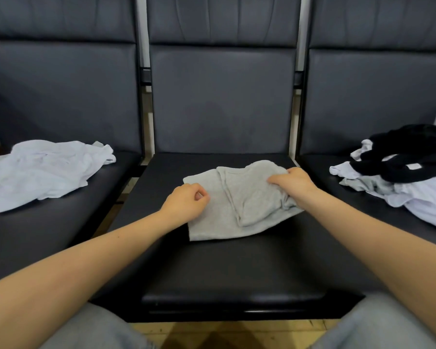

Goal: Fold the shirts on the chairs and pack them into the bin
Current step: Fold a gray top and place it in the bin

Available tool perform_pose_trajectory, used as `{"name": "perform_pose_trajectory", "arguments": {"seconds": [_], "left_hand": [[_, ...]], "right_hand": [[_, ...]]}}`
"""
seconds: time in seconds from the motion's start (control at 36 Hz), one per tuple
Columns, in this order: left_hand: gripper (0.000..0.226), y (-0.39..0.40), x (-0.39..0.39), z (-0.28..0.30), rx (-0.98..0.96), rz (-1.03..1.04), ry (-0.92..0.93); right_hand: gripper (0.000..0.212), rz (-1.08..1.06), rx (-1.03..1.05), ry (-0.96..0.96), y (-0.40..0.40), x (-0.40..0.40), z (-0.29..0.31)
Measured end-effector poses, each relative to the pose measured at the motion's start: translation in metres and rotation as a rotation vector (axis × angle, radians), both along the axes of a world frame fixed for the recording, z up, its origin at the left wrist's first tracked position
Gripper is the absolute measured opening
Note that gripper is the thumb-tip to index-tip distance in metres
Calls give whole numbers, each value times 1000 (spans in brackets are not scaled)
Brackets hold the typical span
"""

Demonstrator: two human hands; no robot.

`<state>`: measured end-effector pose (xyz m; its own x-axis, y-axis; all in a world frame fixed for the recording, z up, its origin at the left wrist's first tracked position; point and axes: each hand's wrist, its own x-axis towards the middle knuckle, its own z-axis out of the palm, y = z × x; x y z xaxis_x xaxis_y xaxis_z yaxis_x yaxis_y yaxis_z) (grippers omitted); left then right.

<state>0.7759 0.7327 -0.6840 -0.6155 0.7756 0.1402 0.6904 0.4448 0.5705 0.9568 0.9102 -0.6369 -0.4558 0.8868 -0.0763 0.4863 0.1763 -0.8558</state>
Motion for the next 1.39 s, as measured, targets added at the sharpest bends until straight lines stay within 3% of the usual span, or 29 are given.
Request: {"name": "perform_pose_trajectory", "arguments": {"seconds": [0.17,0.25,0.39,0.44,0.5,0.58,0.86,0.92,1.03,1.17,1.39], "left_hand": [[18,-5,-6,-2,10,3,-15],[25,-6,-6,-1,69,47,-105],[33,-10,-10,-1,220,107,-335],[31,-10,-9,2,302,119,-435],[37,-9,-8,6,358,136,-528],[49,-6,-10,9,351,156,-605],[49,7,-13,9,19,173,-478],[40,11,-12,10,61,196,-519],[20,10,-4,22,327,188,-586],[16,0,-2,35,396,179,-543],[27,-32,-17,10,154,256,-94]], "right_hand": [[29,71,-8,109,-12,-10,24],[18,193,187,52,-25,-21,33],[17,361,428,-74,-57,-39,42],[28,431,371,-9,-68,-44,45],[28,530,188,40,-75,-45,46],[30,603,7,-22,-77,-44,40],[11,483,95,-230,-52,-30,-5],[12,486,110,-227,-52,-29,-6],[10,469,167,-200,-54,-31,-3],[39,394,209,-179,-53,-35,-6],[47,417,243,-291,-64,-40,-15]]}}
